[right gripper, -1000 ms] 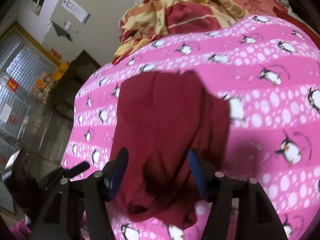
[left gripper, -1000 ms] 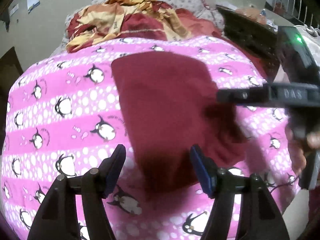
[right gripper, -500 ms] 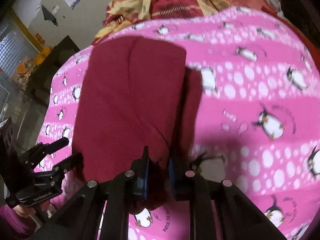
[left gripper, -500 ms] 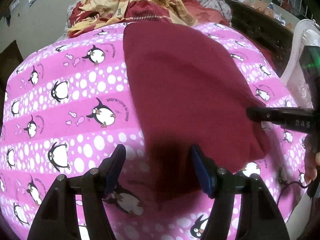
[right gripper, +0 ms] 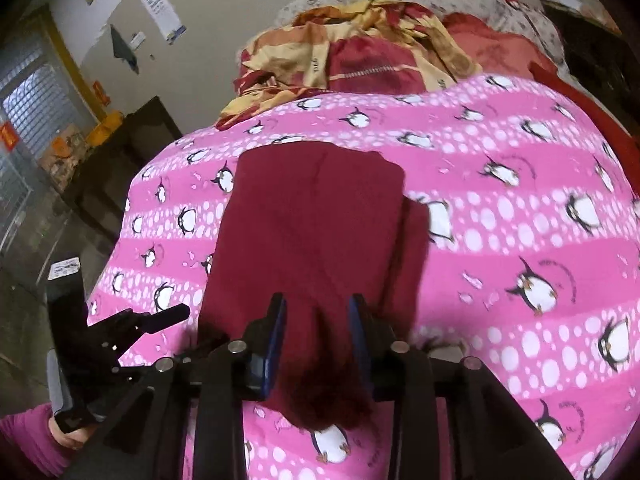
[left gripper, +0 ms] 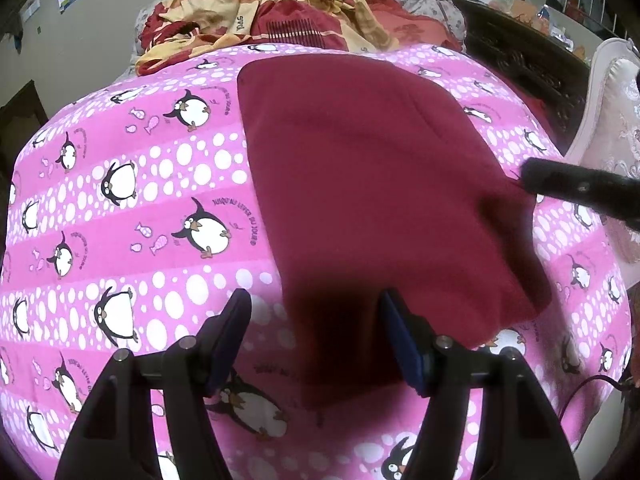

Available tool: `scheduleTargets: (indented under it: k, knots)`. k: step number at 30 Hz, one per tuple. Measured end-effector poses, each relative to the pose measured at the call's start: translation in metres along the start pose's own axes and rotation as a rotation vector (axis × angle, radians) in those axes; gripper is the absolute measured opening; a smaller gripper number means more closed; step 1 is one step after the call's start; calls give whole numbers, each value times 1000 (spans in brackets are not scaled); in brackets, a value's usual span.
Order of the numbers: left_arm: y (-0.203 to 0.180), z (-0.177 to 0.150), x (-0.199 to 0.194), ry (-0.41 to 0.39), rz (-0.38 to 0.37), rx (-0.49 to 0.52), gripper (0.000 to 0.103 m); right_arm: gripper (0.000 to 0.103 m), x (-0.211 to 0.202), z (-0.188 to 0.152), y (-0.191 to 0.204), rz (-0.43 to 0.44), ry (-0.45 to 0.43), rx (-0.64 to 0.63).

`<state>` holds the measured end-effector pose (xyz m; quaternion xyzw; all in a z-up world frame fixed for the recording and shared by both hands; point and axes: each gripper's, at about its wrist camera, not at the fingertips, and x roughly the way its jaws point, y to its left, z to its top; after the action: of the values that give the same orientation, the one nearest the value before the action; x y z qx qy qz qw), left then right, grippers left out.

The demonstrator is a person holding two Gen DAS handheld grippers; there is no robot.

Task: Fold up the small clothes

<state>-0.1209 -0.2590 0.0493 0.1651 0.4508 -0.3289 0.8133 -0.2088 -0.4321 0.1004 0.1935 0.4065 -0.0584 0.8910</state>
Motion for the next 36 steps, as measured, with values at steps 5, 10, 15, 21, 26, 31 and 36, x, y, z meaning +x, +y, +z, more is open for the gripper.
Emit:
scheduleTargets:
  k: [5,10,15,21,26,31,36]
  knots:
    - [1,0,5,7,-8,-8,71,35,30,-8,-10,-105,69,-15]
    - [11,4,6,21,-63,-39,76,40,37,-12,-39,-27,97,106]
    - [40,18,8,-21,-142,-174,85,80,25,-5,-65,47,-33,225]
    - [55,30,38,18,-241,-264,85,82,64,6,-66,119,43,176]
    - [54,37,55,19,-282,-275,90,88,82,8,-77,184,39,236]
    - [50,41,69,53,-335,-301,90,74,84,4,-79,219,38,250]
    - [40,44,59,41,-346,-262,62,49,72,10,-67,221,37,229]
